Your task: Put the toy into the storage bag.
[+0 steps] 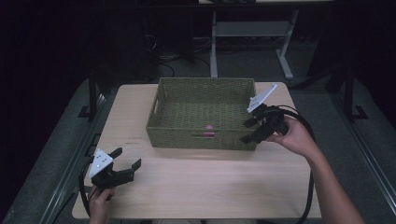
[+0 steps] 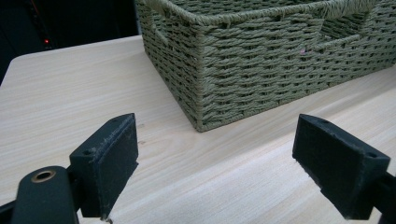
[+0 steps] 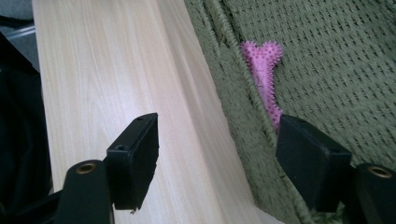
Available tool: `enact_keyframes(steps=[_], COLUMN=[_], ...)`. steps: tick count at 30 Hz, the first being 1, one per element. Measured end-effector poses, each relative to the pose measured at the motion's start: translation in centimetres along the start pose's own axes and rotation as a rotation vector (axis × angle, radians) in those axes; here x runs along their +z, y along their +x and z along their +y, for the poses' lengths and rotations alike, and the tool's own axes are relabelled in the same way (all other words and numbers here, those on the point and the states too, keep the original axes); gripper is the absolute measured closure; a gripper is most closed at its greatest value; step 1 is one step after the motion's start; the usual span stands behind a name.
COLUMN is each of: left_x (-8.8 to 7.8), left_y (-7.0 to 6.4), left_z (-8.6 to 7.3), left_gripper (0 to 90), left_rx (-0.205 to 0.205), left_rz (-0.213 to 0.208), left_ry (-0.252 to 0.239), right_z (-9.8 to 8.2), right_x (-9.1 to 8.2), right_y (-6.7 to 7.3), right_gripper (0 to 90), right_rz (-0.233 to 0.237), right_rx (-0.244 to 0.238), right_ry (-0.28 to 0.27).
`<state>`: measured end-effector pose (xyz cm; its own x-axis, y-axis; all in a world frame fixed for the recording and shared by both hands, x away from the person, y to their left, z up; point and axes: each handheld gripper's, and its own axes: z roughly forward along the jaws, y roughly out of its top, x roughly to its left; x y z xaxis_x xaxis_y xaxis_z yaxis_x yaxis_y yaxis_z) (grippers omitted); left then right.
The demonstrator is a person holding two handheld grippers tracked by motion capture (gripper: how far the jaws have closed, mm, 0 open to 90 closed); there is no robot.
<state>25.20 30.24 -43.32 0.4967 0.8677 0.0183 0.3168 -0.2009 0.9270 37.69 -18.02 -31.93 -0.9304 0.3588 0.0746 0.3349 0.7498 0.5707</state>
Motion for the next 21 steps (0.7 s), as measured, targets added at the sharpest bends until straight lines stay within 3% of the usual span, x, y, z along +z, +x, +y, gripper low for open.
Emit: enact_keyframes(steps=[21], left_x=[-0.1], left_y=[0.0], left_z=[0.0], left_gripper=[13.9], left_rx=[0.002], left_rz=[0.003], left_ry=[0.001], right_z=[-3.1], right_x=[1.3], right_y=[0.7], right_gripper=[28.0], right_rz=[0.004], right_rx=[0.050], right_ry=[0.008])
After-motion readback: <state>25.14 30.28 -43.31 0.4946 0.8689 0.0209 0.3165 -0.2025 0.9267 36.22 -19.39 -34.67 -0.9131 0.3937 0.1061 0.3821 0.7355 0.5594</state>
